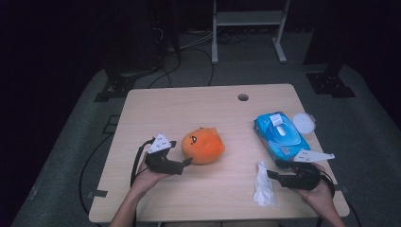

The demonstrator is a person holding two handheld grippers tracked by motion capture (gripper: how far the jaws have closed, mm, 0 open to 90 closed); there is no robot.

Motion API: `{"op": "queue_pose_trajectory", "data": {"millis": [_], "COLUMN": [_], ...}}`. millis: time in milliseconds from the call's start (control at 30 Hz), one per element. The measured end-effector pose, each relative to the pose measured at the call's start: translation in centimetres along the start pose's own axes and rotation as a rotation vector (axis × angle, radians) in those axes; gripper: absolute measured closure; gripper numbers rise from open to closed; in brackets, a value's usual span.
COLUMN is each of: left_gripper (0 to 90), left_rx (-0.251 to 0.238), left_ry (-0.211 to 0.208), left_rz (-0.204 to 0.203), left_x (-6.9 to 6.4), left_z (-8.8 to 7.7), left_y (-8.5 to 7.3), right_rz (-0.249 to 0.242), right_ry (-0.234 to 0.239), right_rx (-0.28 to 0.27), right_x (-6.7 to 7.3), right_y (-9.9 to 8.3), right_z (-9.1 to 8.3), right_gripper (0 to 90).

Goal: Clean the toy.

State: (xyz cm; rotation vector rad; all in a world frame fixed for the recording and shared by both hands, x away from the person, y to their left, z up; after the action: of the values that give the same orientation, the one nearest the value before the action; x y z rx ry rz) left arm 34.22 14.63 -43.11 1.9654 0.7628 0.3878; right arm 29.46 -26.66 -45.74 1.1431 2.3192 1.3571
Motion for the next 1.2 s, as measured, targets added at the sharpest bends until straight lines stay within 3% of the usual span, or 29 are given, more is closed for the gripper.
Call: {"op": "queue_pose_trajectory", "data": {"millis": [433,567,833,1200], "left_gripper": [8.6,8.5,8.5,8.5], "left_rx": [0.007,-0.025,-0.005,0.003], "left_ry": [0.03,0.052,0.064,0.089], "left_rz": [0.003,-0.032,-0.032,-0.079], "left_x": [0.1,0.2,0.1,0.3], "left_z": [-1.1,-1.5,-1.9,-2.4], "left_y": [-1.8,-2.6,-3.7,-5.7], "right_rz": [0.005,0.006,0.006,0.006], "right_ry": [-0.003,-0.002,-0.002,0.0], "right_rx": [0.002,-0.001,-0.003,-0.003], "right_x": [0.0,0.0,0.0,0.0], "right_y": [-0.1,-0.1,-0.1,-0.3], "right_z": [-0.1,-0.1,-0.2,-0.3], "right_gripper": [36.7,36.7,36.5,36.5]}}
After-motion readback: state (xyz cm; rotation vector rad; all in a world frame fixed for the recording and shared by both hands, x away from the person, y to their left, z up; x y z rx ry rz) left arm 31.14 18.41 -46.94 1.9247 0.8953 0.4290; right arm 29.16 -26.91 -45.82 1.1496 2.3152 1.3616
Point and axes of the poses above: each handheld gripper's, and its own axes: z roughly forward along the jaws, y roughly out of its top, x roughly to its left, the point moved 3 cm from there along z, roughly forward along the jaws
